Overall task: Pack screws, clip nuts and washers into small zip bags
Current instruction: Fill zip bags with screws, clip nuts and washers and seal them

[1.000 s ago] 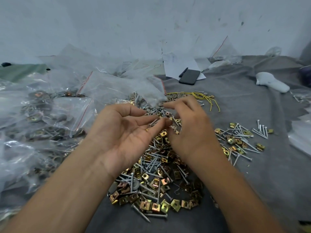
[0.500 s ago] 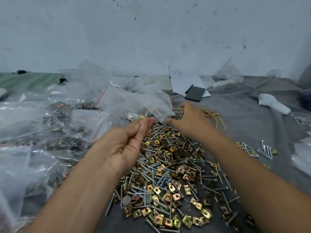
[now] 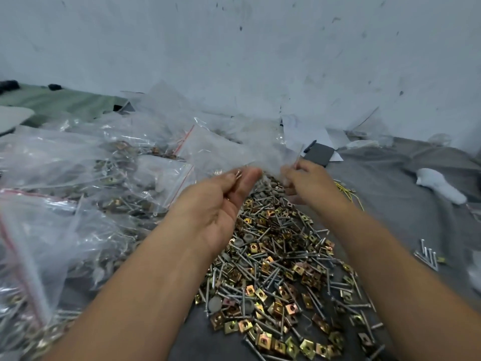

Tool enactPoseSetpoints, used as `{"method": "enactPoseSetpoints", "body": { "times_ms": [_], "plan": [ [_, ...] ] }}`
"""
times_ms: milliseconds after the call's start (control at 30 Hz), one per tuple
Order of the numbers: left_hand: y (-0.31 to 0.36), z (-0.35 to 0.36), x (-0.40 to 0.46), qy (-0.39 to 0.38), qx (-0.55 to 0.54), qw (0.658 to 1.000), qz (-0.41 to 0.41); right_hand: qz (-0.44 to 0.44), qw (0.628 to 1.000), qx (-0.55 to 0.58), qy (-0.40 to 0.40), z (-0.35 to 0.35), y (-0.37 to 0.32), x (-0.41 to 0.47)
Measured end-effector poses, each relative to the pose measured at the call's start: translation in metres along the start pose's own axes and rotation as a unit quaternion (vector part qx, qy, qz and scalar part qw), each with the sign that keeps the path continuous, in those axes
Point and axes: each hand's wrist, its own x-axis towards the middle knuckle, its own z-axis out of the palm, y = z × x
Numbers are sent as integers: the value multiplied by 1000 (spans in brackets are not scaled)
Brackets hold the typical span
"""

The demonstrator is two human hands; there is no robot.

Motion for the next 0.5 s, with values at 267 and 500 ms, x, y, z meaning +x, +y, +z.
{"method": "enactPoseSetpoints", "body": {
  "times_ms": [267,500],
  "plan": [
    [-9,-1,5,9,25,1000,10,-138,976,-39,161,-59,-8,-88],
    [-16,-1,7,7,56,998,-4,-217,962,-134,95,-109,-30,-142]
  ]
}}
